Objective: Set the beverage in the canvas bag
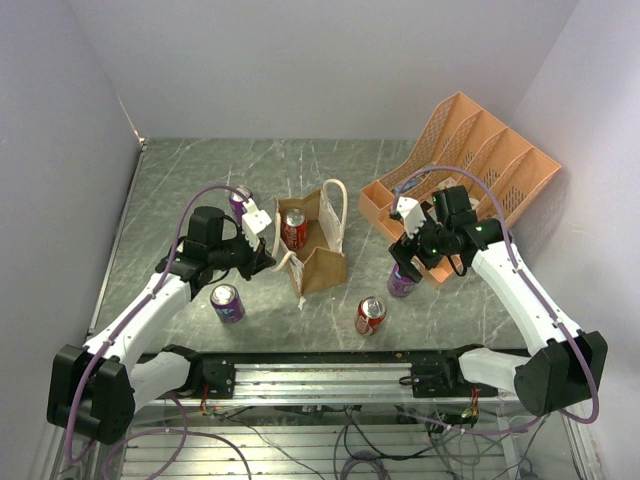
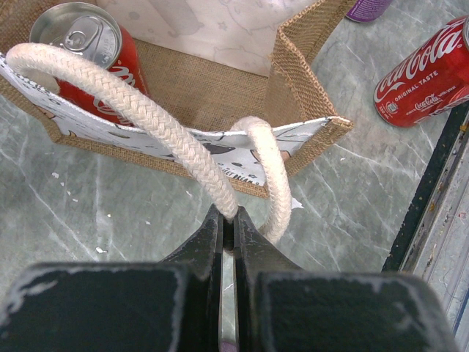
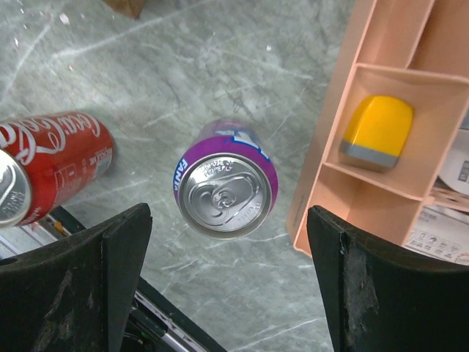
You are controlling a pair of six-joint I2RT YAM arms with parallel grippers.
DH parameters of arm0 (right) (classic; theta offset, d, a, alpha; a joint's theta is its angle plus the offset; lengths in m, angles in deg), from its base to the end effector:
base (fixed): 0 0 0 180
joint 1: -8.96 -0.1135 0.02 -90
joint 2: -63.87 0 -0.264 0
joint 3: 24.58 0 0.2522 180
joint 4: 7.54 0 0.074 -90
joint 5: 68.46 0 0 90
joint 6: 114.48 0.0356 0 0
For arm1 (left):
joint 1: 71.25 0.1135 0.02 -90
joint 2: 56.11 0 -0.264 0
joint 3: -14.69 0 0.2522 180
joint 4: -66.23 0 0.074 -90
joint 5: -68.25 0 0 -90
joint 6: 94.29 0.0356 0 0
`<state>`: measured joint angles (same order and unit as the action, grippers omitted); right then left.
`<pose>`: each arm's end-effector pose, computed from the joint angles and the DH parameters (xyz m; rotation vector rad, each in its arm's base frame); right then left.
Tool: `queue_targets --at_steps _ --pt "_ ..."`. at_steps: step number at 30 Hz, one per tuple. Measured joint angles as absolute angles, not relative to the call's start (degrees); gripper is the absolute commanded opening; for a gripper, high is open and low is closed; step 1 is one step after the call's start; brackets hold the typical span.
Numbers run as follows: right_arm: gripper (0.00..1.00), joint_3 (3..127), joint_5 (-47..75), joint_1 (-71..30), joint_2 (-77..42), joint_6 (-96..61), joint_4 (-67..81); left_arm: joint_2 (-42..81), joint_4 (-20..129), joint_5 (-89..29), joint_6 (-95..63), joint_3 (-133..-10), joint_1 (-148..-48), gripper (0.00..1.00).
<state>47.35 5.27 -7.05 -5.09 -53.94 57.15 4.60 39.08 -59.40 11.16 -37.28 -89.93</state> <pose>0.2167 0.0726 0.2777 -1.0934 2.3666 0.2930 0.2042 -0.0920 0.2455 0.9707 1.9099 -0.7496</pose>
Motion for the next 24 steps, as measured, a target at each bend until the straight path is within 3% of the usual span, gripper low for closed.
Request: queue_targets --at_steps 11,20,24 --pt "0.78 47.00 4.50 -6.99 -12.85 -56.36 56.17 3.88 38.84 -59.40 11.85 -37.26 -89.93 0.07" --pt "0.65 45.23 2.95 -6.90 -13.62 -56.89 54.77 3.13 38.87 -59.53 12.42 -37.26 -89.93 0.07" --pt "0.53 44.70 2.86 -6.88 -13.07 -56.86 54.12 3.13 38.87 -59.62 12.47 -37.26 -89.93 0.07"
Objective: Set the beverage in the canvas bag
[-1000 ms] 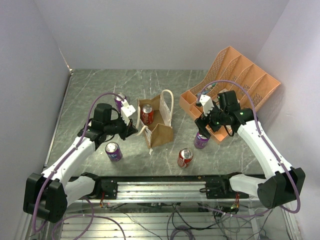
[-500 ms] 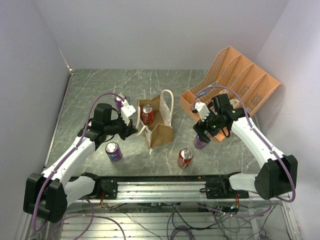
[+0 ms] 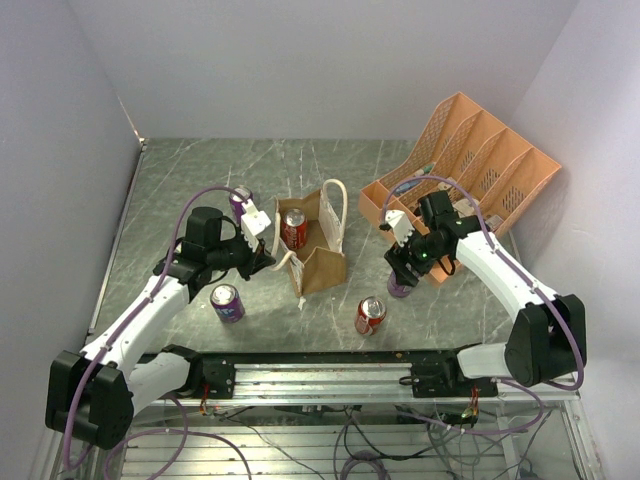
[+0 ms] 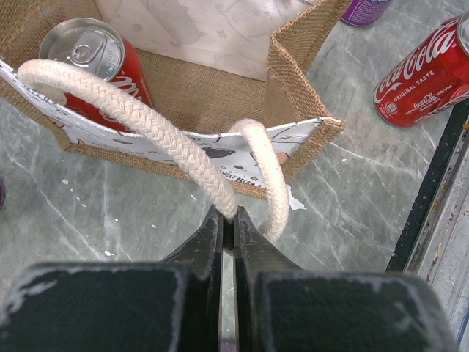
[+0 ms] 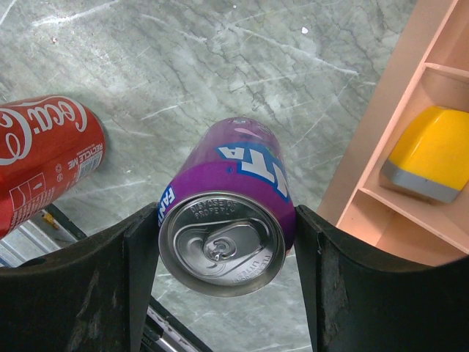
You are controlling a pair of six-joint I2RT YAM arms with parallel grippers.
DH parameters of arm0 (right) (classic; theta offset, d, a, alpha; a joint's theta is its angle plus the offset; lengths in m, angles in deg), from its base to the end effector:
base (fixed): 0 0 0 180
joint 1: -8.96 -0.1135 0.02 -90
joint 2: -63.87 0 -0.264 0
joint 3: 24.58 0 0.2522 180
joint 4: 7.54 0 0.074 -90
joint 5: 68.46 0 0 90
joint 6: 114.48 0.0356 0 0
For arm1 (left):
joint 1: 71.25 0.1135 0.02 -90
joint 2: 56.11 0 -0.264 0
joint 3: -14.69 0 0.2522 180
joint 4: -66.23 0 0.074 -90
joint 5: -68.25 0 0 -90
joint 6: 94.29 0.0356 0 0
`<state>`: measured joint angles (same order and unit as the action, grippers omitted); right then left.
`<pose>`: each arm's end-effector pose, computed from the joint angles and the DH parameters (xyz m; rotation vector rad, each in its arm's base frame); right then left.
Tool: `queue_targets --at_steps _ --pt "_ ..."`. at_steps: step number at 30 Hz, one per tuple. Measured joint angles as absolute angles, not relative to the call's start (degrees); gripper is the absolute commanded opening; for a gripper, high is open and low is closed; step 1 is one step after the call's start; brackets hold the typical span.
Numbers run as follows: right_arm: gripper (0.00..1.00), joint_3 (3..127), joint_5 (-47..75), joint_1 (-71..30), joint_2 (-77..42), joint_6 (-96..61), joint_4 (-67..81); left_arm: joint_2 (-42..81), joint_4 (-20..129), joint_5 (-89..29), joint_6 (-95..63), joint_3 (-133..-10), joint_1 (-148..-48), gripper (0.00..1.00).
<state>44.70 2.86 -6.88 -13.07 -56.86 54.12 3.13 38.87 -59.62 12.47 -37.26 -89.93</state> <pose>0.2358 0.0788 0.2363 -1.1839 2.4458 0.3708 0.2006 -0.0909 0.2503 0.9923 1.8726 -0.7338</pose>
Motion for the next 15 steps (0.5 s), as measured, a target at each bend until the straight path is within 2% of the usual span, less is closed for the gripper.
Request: queue_targets --at_steps 6,10,15 --pt "0.25 44.09 2.93 -6.90 -12.11 -56.86 53.75 3.13 38.84 -59.62 12.88 -37.26 -89.93 0.07" --pt "0.01 44.46 2.89 -6.90 -11.06 -56.93 54.77 3.00 38.71 -59.62 13.60 -37.26 -89.93 0.07" --pt "0.00 50.72 1.99 -6.90 -7.81 -56.95 58.75 2.87 38.60 -59.62 14.24 -37.26 -89.93 0.07"
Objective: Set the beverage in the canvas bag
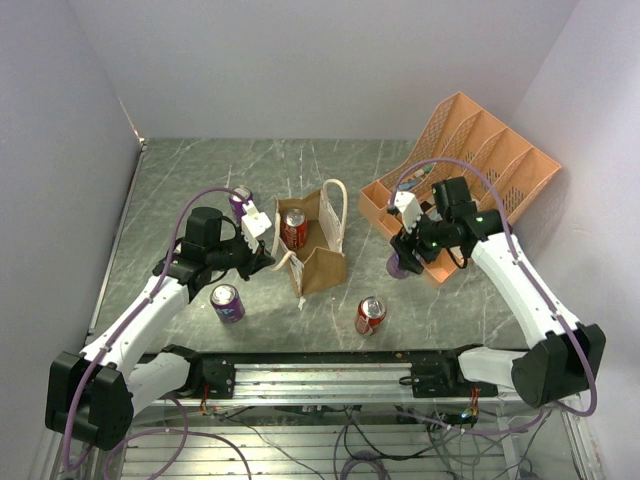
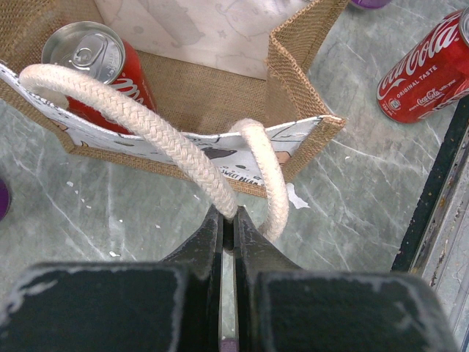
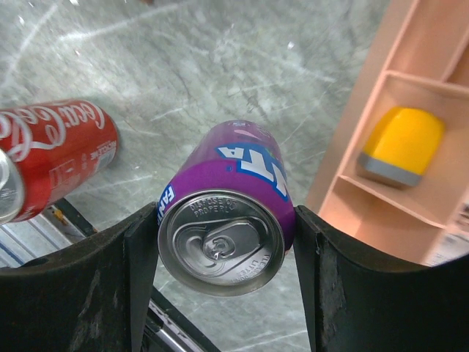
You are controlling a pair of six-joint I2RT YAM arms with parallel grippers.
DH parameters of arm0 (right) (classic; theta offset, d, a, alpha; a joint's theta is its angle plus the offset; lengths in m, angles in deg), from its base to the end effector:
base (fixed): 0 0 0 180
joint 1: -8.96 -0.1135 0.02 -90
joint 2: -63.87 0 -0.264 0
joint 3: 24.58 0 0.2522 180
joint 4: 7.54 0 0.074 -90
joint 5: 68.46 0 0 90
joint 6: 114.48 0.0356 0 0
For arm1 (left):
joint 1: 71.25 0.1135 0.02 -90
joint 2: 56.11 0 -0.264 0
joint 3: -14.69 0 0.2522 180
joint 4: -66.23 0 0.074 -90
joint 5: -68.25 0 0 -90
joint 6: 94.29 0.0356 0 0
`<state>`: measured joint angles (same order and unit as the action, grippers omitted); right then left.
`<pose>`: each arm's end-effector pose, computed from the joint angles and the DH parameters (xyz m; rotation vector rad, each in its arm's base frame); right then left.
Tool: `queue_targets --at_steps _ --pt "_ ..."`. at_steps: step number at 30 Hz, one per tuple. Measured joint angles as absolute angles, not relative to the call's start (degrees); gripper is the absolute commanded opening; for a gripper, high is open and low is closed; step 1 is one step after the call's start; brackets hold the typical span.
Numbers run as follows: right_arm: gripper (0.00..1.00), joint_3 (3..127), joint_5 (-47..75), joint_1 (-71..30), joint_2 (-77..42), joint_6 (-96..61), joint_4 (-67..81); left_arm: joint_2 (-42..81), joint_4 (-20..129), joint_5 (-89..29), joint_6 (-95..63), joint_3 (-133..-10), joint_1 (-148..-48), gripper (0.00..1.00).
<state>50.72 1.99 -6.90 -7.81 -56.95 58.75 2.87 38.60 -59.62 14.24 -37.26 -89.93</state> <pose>0.2258 0.0765 0.2845 -1.1644 2.3290 0.3521 0.1997 -0.0906 0.2508 1.0191 1.8535 -0.7156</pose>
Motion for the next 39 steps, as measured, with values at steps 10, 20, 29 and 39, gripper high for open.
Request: queue_targets --at_steps 10,20,29,39 --pt "0.00 70.67 -1.59 -12.54 -5.44 -56.56 63.01 2.87 38.41 -59.62 14.91 -37.26 -89.93 0.07" --pt "0.00 86.25 -6.86 -24.23 -14.19 -53.19 62.64 2.94 37.93 -59.97 15.66 -37.26 -89.93 0.07" --pt "0.00 92.66 -3.61 -30.79 -28.37 -51.82 57.83 2.91 37.25 -60.71 16.38 -37.26 -89.93 0.07" --pt "0.00 92.61 2.54 -31.29 -37.07 -49.06 53.18 2.91 36.79 -61.04 16.97 -37.28 -89.93 0.07"
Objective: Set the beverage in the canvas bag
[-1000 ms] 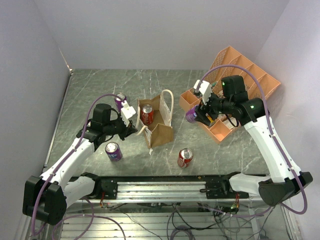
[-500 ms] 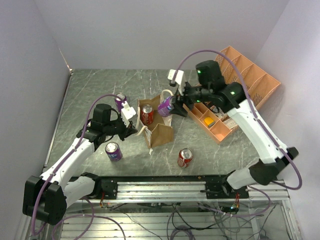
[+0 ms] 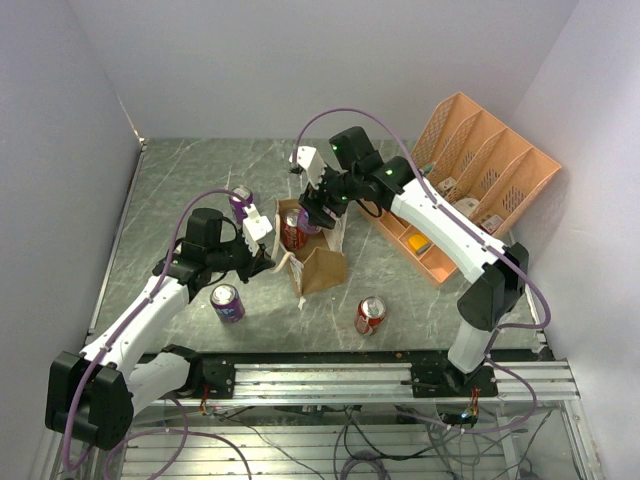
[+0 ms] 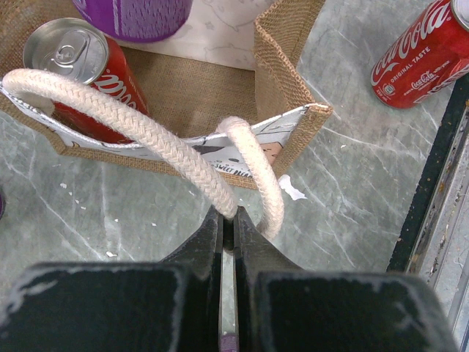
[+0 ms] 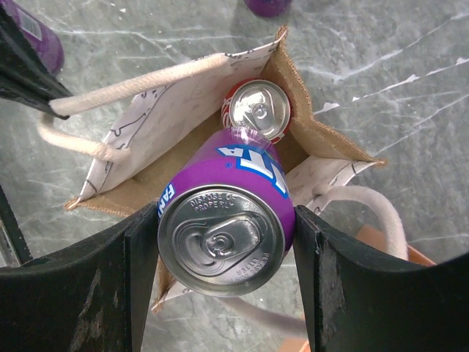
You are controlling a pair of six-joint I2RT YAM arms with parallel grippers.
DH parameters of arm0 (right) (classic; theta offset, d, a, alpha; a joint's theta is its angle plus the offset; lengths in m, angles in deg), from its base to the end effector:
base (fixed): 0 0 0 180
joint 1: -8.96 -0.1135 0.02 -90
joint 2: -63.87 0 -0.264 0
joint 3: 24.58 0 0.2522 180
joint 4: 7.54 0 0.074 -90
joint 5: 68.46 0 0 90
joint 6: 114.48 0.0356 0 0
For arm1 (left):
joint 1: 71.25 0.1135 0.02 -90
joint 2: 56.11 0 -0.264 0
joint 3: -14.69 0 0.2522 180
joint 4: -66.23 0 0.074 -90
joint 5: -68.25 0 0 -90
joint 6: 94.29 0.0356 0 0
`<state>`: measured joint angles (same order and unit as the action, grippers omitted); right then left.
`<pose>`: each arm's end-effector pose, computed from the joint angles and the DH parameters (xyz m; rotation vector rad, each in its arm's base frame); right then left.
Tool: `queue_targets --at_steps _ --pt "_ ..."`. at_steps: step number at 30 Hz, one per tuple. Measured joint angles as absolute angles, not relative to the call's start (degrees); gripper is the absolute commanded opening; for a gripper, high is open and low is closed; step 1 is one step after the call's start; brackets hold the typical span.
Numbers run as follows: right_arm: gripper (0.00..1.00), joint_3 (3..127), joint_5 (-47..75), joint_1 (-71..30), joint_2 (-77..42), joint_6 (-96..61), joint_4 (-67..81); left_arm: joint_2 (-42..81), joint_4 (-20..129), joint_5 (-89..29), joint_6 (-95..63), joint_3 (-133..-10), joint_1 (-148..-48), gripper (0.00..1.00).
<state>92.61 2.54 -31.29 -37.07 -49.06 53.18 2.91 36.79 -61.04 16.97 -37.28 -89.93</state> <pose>0.2895 0.2602 0.3679 -1.3975 1.8933 0.5235 0.1974 -0.0906 0.2485 1.0712 1.8426 -0.7248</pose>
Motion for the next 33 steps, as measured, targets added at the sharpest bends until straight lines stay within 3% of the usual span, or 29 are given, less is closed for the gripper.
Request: queue_targets --at_steps 33 --pt "0.00 82.45 1.12 -32.80 -48.85 -41.13 42.51 2.94 34.87 -62.15 21.43 -37.28 -89.93 0.07"
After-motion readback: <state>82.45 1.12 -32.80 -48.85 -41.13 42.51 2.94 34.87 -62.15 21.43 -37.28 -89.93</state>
